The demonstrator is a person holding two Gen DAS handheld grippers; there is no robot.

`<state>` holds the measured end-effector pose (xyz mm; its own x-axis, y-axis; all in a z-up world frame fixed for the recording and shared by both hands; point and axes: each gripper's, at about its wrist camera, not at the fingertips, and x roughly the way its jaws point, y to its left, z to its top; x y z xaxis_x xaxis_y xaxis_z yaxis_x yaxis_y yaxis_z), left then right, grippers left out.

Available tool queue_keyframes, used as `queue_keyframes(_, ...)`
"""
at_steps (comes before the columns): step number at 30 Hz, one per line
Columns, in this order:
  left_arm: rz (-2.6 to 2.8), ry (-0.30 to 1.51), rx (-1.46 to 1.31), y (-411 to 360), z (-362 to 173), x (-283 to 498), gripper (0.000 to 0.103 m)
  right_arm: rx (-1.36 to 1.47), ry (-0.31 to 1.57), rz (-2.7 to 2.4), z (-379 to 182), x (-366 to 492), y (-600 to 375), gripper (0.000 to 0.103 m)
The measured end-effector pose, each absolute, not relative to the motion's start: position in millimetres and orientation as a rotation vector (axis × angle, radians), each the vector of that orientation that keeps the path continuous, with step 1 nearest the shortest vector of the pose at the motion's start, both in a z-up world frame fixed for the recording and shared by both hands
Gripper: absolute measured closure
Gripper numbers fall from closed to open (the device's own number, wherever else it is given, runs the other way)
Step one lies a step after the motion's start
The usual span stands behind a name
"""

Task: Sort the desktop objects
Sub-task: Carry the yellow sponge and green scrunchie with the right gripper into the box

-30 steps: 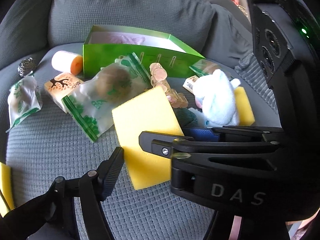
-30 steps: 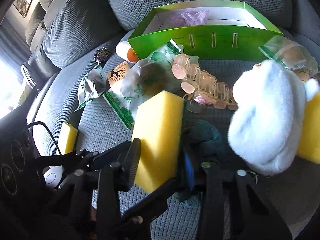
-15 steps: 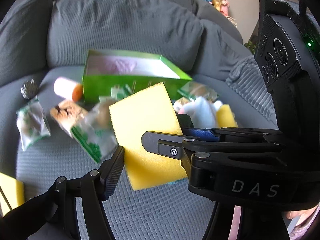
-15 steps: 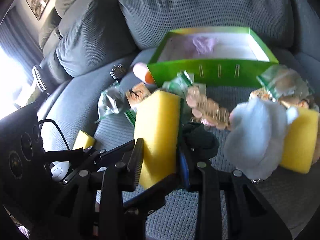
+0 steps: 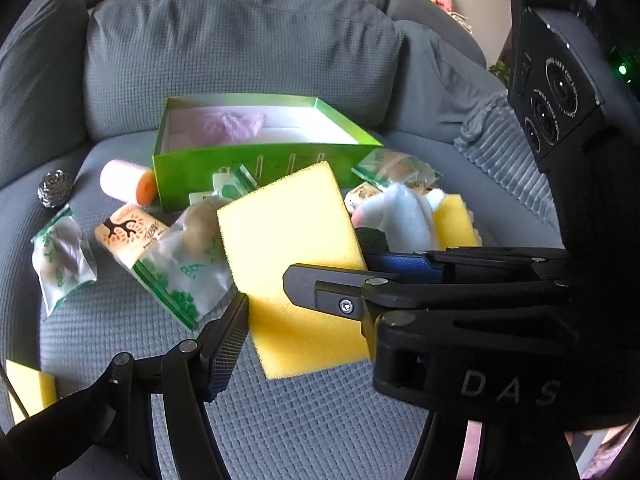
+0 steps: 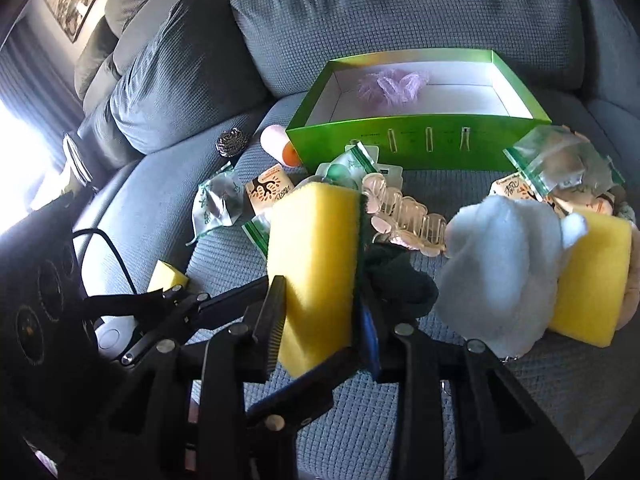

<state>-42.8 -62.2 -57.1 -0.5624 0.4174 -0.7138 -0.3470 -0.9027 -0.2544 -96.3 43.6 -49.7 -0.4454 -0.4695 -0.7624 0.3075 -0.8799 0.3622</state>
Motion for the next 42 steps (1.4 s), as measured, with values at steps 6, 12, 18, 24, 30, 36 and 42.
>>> queue_keyframes(6,2.478,-0.102,-1.085,-60,-35,-53,0.035,1.226,-0.214,-2.359,-23,-104,42,0.07)
queue_keyframes(12,2.512,-0.067,-1.002,-59,-5,-69,0.035,1.129,-0.185,-2.405,8,-118,43,0.07)
queue_keyframes(18,2.529,-0.04,-0.964,-55,10,-84,0.035,1.081,-0.195,-2.426,23,-131,48,0.07)
queue_keyframes(24,2.532,-0.024,-0.953,-51,16,-100,0.035,1.064,-0.201,-2.441,29,-145,50,0.07)
queue_keyframes(30,2.536,-0.013,-0.951,-47,19,-115,0.035,1.054,-0.209,-2.448,31,-160,53,0.07)
queue_keyframes(36,2.538,-0.009,-0.962,-45,22,-141,0.035,1.046,-0.212,-2.449,32,-184,55,0.07)
queue_keyframes(42,2.542,0.018,-0.954,-42,25,-169,0.035,1.034,-0.209,-2.462,36,-211,58,0.07)
